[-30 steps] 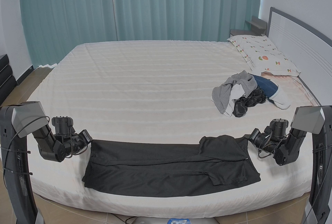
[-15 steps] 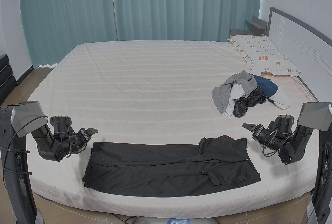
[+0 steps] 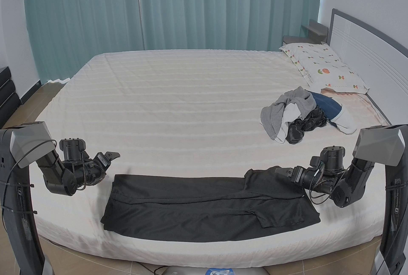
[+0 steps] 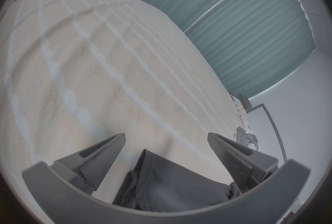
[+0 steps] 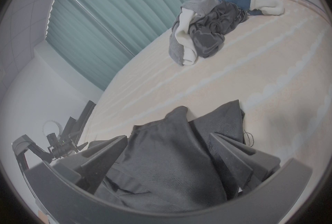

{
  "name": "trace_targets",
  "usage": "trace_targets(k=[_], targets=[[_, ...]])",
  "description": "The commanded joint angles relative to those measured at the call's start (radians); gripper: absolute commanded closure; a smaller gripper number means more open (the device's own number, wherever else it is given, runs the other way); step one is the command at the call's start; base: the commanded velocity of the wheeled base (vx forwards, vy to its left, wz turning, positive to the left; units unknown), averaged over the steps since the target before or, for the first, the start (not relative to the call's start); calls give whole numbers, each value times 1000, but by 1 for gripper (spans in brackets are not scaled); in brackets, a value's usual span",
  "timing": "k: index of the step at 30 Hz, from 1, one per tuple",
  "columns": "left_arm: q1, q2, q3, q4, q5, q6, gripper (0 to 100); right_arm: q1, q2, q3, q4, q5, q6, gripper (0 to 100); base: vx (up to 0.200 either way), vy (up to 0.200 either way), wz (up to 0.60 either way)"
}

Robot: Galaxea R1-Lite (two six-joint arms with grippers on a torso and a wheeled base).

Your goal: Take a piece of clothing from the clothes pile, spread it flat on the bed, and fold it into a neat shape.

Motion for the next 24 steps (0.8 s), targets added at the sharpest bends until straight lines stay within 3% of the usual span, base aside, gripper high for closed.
trace_targets(k=[1, 5, 6, 13, 19, 24], targets=[[-1, -2, 0, 0, 1, 2, 0, 3, 32, -16, 4, 2, -6, 0, 0, 0, 0], [-1, 0, 0, 0, 0, 2, 0, -1, 45, -23, 27, 2, -21, 0, 0, 0, 0], [-3, 0, 1, 0, 0, 2, 0, -4, 44, -23, 33, 2, -27, 100, 0, 0, 0], [-4, 0, 0, -2, 1, 5, 0, -23, 25, 15, 30, 2, -70, 100, 0, 0, 0], [-4, 0, 1, -2, 3, 9, 0, -52, -51, 96, 27, 78, -76, 100, 0, 0, 0], [-4, 0, 3, -2, 3, 11, 0, -64, -59, 139, 24, 83, -106, 100, 0, 0, 0]])
